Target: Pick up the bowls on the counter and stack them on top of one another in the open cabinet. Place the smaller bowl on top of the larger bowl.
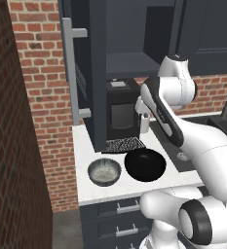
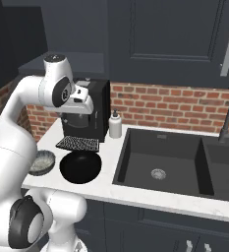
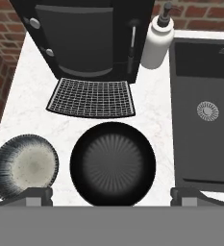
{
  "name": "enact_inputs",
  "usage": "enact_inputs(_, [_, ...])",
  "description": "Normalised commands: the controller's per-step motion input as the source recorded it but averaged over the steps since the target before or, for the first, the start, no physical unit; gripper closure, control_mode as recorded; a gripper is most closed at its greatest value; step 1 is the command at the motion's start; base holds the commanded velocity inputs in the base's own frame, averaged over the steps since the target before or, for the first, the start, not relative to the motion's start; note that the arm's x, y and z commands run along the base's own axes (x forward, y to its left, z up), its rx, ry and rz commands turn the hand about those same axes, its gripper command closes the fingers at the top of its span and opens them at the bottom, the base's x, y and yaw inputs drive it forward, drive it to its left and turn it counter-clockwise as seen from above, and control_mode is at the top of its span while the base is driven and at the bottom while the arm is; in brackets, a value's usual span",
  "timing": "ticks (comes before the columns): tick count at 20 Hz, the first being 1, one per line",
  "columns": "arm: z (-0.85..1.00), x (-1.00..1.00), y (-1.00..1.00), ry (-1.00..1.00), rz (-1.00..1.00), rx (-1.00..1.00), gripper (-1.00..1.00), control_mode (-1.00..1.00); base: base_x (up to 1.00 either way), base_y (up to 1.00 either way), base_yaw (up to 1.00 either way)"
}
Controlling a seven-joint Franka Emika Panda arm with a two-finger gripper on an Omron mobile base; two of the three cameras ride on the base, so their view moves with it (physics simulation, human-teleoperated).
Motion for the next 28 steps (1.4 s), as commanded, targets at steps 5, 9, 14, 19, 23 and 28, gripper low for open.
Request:
enact_inputs(5, [0.00,0.00,0.00,0.00,0.00,0.00,-1.00,-1.00,0.00,0.00,0.00])
enact_inputs(9, [0.00,0.00,0.00,0.00,0.00,0.00,-1.00,-1.00,0.00,0.00,0.00])
enact_inputs(14, [0.00,0.00,0.00,0.00,0.00,0.00,-1.00,-1.00,0.00,0.00,0.00])
enact_inputs(19, [0.00,0.00,0.00,0.00,0.00,0.00,-1.00,-1.00,0.00,0.00,0.00])
enact_inputs(23, [0.00,0.00,0.00,0.00,0.00,0.00,-1.00,-1.00,0.00,0.00,0.00])
enact_inputs(28, [0.00,0.00,0.00,0.00,0.00,0.00,-1.00,-1.00,0.00,0.00,0.00])
